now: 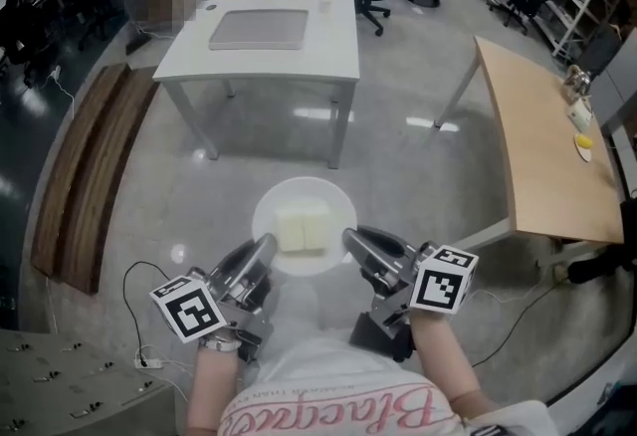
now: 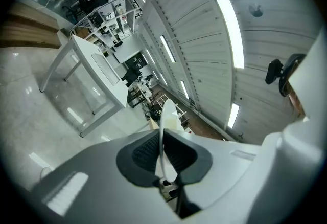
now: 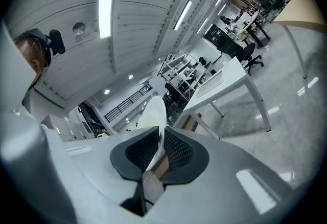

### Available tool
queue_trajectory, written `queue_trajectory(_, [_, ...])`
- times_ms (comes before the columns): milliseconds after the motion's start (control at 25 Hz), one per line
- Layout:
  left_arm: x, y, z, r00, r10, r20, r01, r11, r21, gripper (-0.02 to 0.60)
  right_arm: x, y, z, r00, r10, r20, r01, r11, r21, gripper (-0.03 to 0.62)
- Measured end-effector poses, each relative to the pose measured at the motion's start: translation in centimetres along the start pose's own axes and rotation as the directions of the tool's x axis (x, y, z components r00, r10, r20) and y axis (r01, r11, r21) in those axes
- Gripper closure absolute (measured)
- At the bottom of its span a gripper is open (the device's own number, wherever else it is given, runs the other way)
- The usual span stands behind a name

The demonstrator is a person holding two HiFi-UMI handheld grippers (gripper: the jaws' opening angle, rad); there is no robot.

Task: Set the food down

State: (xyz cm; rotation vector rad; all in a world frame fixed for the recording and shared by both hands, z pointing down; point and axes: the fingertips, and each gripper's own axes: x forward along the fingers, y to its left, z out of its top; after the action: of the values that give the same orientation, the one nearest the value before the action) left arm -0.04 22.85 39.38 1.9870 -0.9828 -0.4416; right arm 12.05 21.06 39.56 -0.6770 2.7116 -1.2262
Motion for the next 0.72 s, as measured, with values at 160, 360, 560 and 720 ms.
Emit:
queue_trajectory(160, [2.9, 2.3, 3.1, 1.0, -0.007, -0.001, 0.007, 1.0, -0.028, 0.566, 3.0, -2.3, 2.9, 1.0, -0.021, 0.003, 0.021, 1.0, 0.02, 0.562])
queue_trajectory(360, [6.0, 4.6, 7.0, 0.999, -0.034, 0.003, 0.034, 0.998, -0.055, 0.567, 6.6, -4.2, 6.4, 0.999, -0.038, 0.009, 0.037, 0.999, 0.015, 0.562])
queue_trajectory(560, [8.0, 6.6, 10.5, 0.999, -0.042, 0.006, 0.042, 0.997, -0.068, 0.568, 9.8, -5.7, 9.0, 0.998, -0.062, 0.018, 0.062, 0.998, 0.022, 0.562])
queue_trajectory(720, [8.9, 8.4, 12.9, 0.999, -0.036, 0.008, 0.036, 0.997, -0.063, 0.568, 12.6, -6.7, 10.2, 0.998, -0.06, 0.017, 0.06, 0.998, 0.029, 0.562])
